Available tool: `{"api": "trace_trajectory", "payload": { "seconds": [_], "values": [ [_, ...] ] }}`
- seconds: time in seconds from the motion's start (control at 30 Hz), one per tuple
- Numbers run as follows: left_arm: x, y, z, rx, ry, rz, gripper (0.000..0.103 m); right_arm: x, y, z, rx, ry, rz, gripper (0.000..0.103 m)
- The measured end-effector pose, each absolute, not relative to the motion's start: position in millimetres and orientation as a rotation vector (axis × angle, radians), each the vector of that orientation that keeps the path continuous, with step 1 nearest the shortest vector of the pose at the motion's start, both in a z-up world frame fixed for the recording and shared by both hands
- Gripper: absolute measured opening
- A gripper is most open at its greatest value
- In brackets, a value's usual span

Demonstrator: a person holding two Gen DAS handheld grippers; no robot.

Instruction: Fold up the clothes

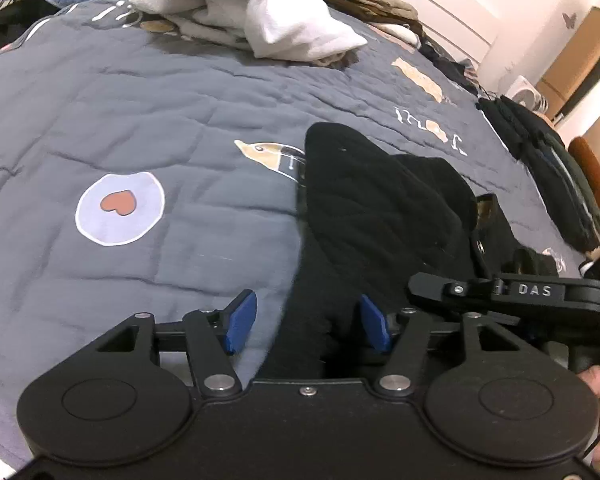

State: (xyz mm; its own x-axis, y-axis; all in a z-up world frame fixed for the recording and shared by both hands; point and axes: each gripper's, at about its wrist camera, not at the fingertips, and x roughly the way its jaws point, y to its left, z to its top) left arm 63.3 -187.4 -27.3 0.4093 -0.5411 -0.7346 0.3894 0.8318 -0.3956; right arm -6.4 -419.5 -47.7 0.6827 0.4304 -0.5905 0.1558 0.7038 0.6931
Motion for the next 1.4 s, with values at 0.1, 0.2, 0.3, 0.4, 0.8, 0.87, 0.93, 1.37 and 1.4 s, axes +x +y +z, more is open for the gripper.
{"api": "trace_trajectory", "payload": {
  "seconds": [0.1, 0.2, 0.3, 0.4, 0.8, 0.87, 0.93, 1.37, 1.4],
  "values": [
    [66, -184, -29, -0.196, 1.0, -0.589, 0.058, -6, -421, -48, 0.797, 0.838, 0.163, 0.004],
    [69, -180, -32, -0.22, 1.012, -0.588, 0.06, -7, -422, -46, 0.772, 0.846, 0.159, 0.004],
    [70, -181, -34, -0.229, 1.017, -0.594, 0.06, -7, -421, -49, 0.757, 0.85, 0.157, 0.004],
    [69, -185, -36, -0.227, 1.017, -0.606, 0.06, -6, -421, -55, 0.758, 0.851, 0.155, 0.003],
    [64, -201, -43, -0.223, 1.016, -0.637, 0.047, -6, -416, -59, 0.733, 0.841, 0.141, 0.003],
    [64, -201, -44, -0.229, 1.026, -0.626, 0.048, -6, -417, -60, 0.737, 0.842, 0.144, 0.003],
    [65, -203, -46, -0.227, 1.034, -0.622, 0.049, -6, -418, -60, 0.745, 0.845, 0.145, 0.003],
    [63, -207, -40, -0.192, 1.0, -0.651, 0.035, -6, -416, -59, 0.724, 0.846, 0.145, 0.003],
    [62, -207, -39, -0.188, 0.995, -0.653, 0.034, -6, -416, -58, 0.724, 0.847, 0.145, 0.003]
  ]
}}
